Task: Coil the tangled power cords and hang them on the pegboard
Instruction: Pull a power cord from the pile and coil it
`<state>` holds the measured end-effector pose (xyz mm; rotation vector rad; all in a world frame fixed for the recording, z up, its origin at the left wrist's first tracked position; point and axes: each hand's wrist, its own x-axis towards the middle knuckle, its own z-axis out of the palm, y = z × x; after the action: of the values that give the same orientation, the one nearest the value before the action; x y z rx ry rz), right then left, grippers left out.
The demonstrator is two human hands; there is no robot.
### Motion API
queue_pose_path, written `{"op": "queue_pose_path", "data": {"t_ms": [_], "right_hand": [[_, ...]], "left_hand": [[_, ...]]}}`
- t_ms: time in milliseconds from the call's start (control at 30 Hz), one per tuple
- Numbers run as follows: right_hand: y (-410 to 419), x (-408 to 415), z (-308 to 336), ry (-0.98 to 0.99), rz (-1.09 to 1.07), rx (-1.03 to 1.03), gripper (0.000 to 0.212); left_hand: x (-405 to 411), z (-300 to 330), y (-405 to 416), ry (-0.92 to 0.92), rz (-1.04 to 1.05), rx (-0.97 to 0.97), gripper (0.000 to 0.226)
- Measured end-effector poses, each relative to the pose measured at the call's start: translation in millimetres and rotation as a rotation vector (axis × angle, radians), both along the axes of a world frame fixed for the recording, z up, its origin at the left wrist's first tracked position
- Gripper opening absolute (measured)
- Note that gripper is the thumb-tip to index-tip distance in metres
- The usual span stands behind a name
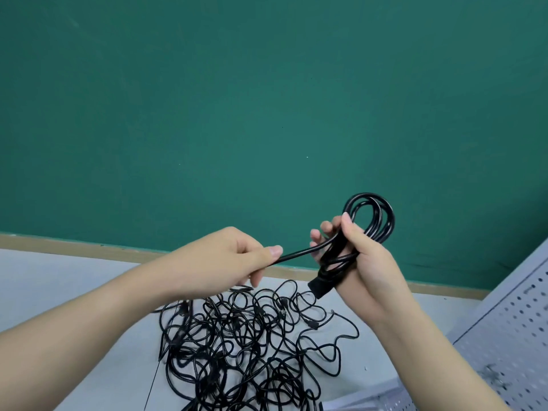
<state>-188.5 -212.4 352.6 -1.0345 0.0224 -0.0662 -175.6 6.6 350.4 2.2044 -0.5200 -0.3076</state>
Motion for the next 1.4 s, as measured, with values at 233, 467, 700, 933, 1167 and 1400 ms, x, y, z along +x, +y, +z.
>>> {"op": "queue_pose_path", "data": {"t_ms": [233, 467, 700, 933, 1167, 1400], "right_hand": [[-32.1, 11.0, 1.9, 0.101, -0.059, 0.360, 0.027], [-30.8, 15.9, -7.9, 0.158, 0.021, 0.388, 0.016], [-15.4, 8.0, -11.9, 0.120, 0.125, 0.037, 0.032], [3.3, -0.9, -18.8, 0.042, 0.393, -0.178, 0.089], [21.0, -12.4, -13.9, 0.011, 0.505, -0.711, 0.027], [34.7, -19.0, -15.5, 0.077, 0.477, -0.931, 0.025]], "left_hand": [[5.8, 2.3, 19.0, -0.132, 0.033, 0.020, 0.055], [5.1, 3.8, 19.0, -0.258, 0.079, -0.128, 0.055], [-1.8, 9.2, 13.8, -0.272, 0.052, -0.306, 0.050], [-3.0, 9.8, 4.5, -0.317, 0.113, -0.359, 0.043], [-3.8, 1.3, -1.1, -0.253, 0.020, -0.321, 0.035], [-4.0, -8.7, -6.1, -0.210, -0.029, -0.273, 0.030]]}}
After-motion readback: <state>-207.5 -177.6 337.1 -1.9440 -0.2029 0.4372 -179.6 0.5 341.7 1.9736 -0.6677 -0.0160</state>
